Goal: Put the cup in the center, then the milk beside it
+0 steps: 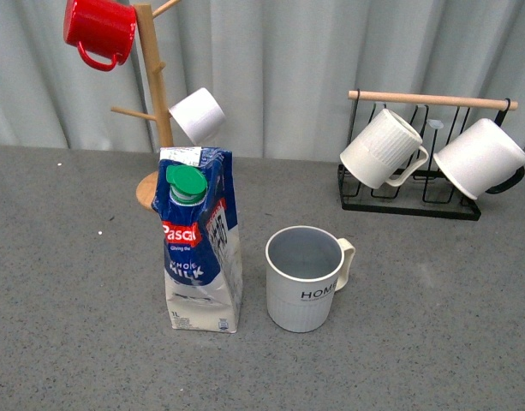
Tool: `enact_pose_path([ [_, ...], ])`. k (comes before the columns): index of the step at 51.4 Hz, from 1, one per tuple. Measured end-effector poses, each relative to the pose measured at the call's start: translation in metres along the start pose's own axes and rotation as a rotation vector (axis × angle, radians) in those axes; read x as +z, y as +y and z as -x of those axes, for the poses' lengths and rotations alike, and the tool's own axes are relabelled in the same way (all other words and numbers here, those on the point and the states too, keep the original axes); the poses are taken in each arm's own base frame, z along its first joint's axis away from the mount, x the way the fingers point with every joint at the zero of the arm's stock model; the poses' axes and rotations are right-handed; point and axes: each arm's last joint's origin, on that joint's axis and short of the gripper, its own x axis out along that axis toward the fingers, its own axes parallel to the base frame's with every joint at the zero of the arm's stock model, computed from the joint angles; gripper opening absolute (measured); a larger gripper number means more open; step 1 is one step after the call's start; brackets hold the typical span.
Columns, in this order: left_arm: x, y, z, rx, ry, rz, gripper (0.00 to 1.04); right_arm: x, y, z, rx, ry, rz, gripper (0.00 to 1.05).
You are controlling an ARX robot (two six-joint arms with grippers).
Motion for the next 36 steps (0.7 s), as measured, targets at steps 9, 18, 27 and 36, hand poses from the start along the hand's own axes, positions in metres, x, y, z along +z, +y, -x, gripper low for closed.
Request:
enact_pose_path([
  [9,0.0000,0.0000,0.0000,0.000,0.000,0.000,0.98,0.0000,0.0000,0.0000,0.000,0.000,0.000,0.95],
  [18,0.0000,0.0000,0.0000,0.000,0.000,0.000,0.98,0.0000,0.0000,0.0000,0.000,0.000,0.000,0.95],
  [27,0.0000,0.0000,0.0000,0.000,0.000,0.000,0.98,0.0000,0.0000,0.0000,0.000,0.000,0.000,0.95],
  [36,0.0000,0.0000,0.0000,0.000,0.000,0.000,0.98,0.0000,0.0000,0.0000,0.000,0.000,0.000,0.95],
])
